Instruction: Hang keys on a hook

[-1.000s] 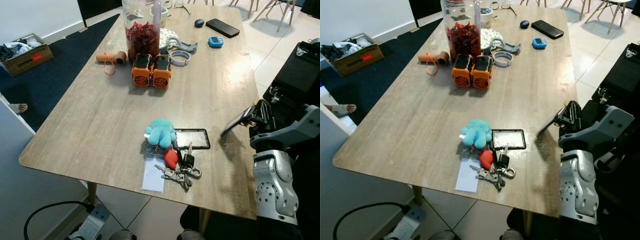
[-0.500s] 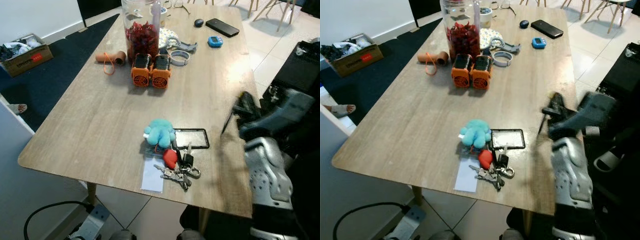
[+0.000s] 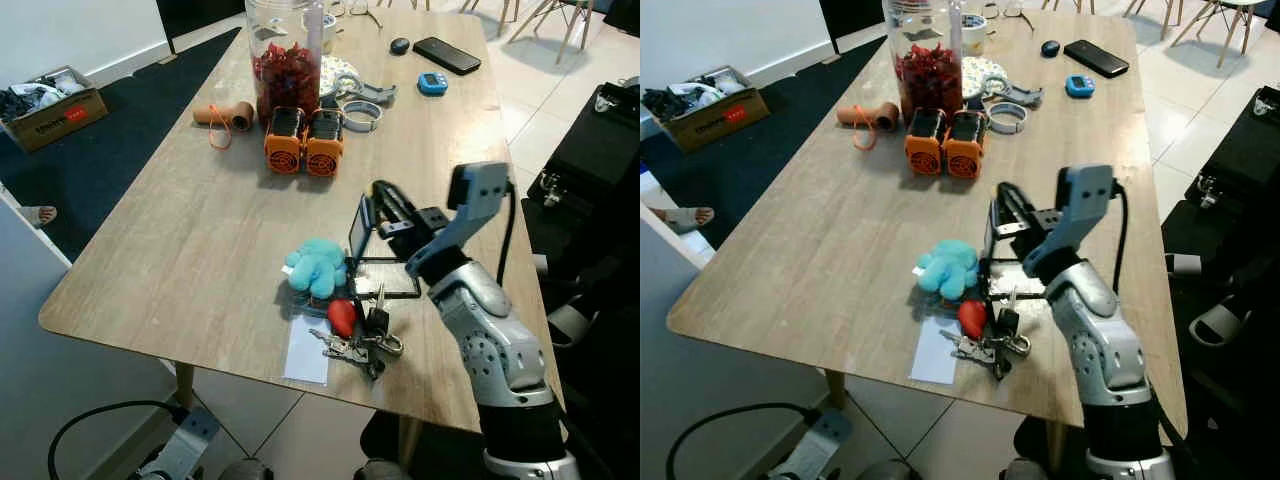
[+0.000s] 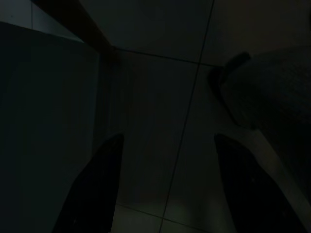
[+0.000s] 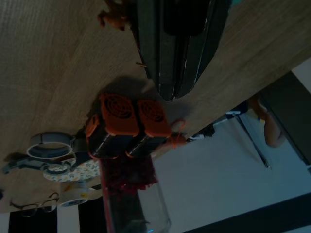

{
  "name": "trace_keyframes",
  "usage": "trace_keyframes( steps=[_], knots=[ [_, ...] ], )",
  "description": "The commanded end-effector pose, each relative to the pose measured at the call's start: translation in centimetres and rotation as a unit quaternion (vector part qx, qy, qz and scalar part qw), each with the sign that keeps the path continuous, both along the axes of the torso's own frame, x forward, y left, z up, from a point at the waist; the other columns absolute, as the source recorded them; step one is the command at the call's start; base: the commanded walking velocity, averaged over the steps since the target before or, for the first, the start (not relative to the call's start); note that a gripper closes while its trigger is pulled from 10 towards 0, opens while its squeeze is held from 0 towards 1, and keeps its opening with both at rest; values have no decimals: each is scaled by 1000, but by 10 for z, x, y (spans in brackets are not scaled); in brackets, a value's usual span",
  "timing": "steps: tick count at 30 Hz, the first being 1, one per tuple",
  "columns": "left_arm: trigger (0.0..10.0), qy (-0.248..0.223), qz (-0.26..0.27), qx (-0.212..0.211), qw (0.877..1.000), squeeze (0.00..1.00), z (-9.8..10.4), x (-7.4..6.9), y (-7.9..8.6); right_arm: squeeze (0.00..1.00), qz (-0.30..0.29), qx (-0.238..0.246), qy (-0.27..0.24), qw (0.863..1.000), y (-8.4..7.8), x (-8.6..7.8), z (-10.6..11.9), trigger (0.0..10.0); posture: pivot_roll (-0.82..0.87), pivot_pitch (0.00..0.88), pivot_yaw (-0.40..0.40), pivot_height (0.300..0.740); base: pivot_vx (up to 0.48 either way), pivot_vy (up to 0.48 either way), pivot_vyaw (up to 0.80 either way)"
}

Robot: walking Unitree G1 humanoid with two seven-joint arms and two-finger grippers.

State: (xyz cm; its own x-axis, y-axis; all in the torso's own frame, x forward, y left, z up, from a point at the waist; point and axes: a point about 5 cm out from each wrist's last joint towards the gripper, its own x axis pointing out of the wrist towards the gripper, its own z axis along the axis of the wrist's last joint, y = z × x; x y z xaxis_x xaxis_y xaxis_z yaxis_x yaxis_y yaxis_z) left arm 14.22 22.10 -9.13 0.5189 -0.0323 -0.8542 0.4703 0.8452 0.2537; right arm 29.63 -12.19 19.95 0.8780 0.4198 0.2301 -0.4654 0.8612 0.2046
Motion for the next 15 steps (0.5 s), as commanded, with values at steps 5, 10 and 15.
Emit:
trace_keyframes(
  steps=[5, 10, 15],
  knots=[
    [10000, 11, 11, 10, 1000, 55, -1, -7, 9, 0, 3, -23, 9, 1000, 2, 0, -2, 10000, 45, 120, 9, 740, 0, 0, 0],
    [10000, 11, 11, 10, 1000, 59, -1, -8, 9, 1000, 3, -31, 13, 999, 1, -1, -4, 10000, 44, 121, 9, 740, 0, 0, 0],
    [10000, 12, 11, 9, 1000, 59, -1, -8, 9, 910, -4, -37, 16, 999, 1, -1, -5, 10000, 43, 123, 9, 740, 0, 0, 0]
  ],
)
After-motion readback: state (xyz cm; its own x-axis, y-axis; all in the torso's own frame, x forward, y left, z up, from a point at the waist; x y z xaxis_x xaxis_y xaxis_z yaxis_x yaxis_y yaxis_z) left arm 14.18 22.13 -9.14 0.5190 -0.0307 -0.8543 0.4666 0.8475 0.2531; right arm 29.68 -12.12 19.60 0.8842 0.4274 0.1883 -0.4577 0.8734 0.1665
